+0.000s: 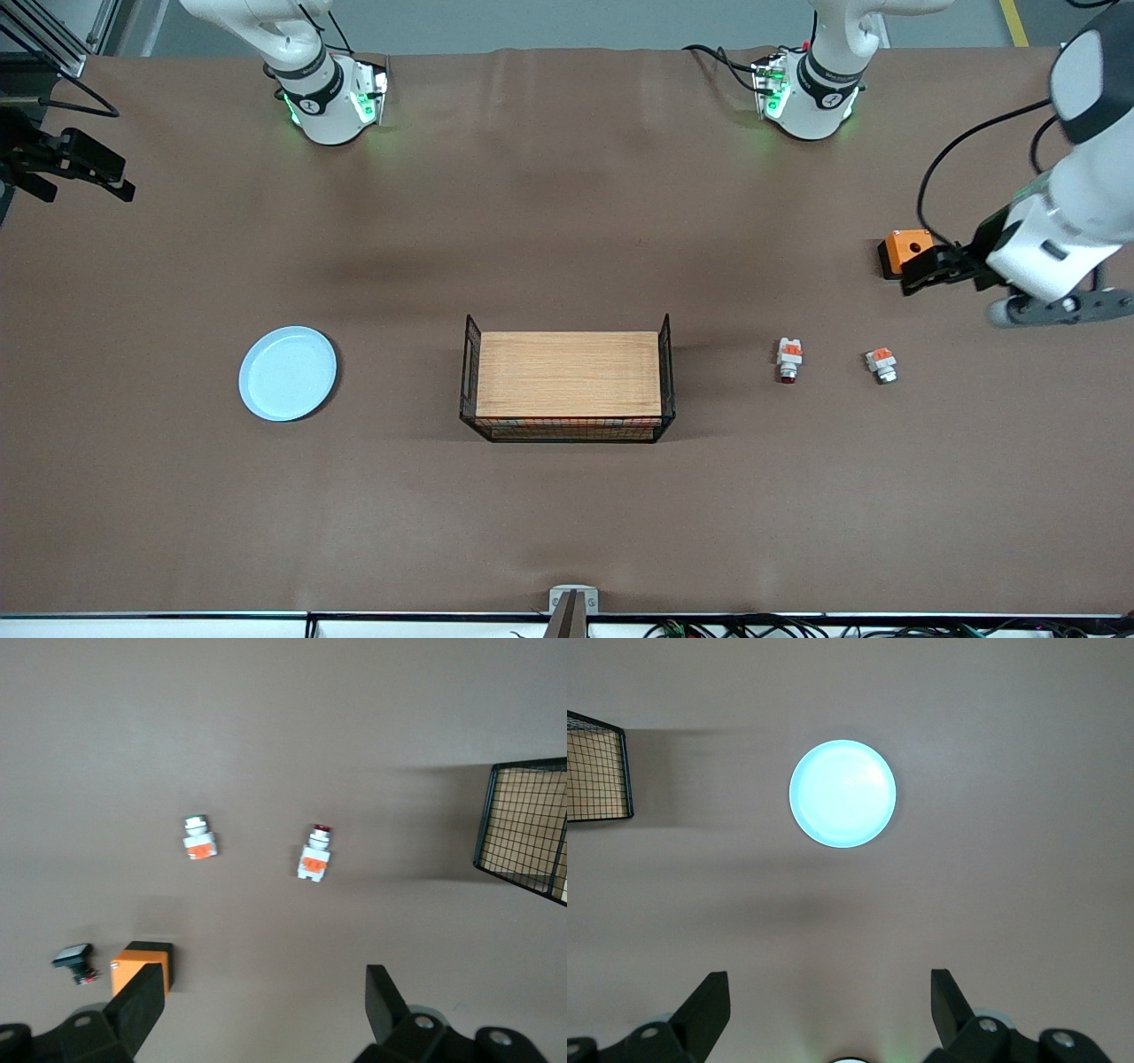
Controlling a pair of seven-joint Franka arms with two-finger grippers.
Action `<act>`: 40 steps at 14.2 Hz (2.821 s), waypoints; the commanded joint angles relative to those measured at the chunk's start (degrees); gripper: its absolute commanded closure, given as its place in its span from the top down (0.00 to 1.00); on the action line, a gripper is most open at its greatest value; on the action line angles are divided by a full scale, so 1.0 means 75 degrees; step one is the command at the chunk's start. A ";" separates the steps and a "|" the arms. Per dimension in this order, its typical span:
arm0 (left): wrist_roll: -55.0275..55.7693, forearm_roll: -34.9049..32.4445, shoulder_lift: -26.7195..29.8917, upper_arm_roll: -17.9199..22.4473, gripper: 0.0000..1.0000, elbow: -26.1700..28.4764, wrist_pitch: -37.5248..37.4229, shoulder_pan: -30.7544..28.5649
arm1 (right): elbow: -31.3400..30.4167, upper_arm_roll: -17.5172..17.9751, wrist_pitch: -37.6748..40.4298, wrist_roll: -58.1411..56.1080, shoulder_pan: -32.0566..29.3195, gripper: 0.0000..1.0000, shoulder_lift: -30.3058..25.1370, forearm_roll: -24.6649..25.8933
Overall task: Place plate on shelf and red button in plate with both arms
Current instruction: 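Reach the left gripper to the red button and grasp it, then lift the red button with the left gripper while the right gripper reaches the plate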
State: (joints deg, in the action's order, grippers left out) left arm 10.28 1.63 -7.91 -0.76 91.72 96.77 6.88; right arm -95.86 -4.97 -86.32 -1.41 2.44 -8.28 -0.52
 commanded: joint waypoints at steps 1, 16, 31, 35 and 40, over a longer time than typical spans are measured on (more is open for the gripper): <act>0.0141 0.0122 -0.0421 0.0007 1.00 0.0005 0.0175 0.0196 | -0.0133 0.0042 0.0013 -0.0058 -0.0080 1.00 -0.0138 0.0081; -0.0281 -0.0123 -0.1639 -0.0368 0.99 0.2993 0.4546 0.0313 | 0.0172 0.0030 -0.0265 -0.0058 -0.0220 1.00 0.0739 0.0257; -0.0609 -0.0956 -0.2871 -0.0391 0.99 0.3287 0.6012 0.0337 | -0.1290 0.0042 -0.3381 -0.0128 -0.0806 1.00 0.2545 -0.0152; -0.0527 -0.0944 -0.2965 -0.0403 0.86 0.3287 0.6246 0.0325 | -0.2229 0.0042 -0.5081 -0.1249 -0.1262 1.00 0.2942 -0.0913; -0.0527 -0.0944 -0.2977 -0.0426 0.62 0.3287 0.6246 0.0314 | -0.2184 0.0042 -0.6067 -0.2366 -0.1709 1.00 0.4160 -0.1653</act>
State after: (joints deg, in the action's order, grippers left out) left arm 6.18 -4.48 -30.32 -3.74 116.05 142.69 9.24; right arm -113.22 -5.32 -129.69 -17.62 -9.75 19.77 -11.34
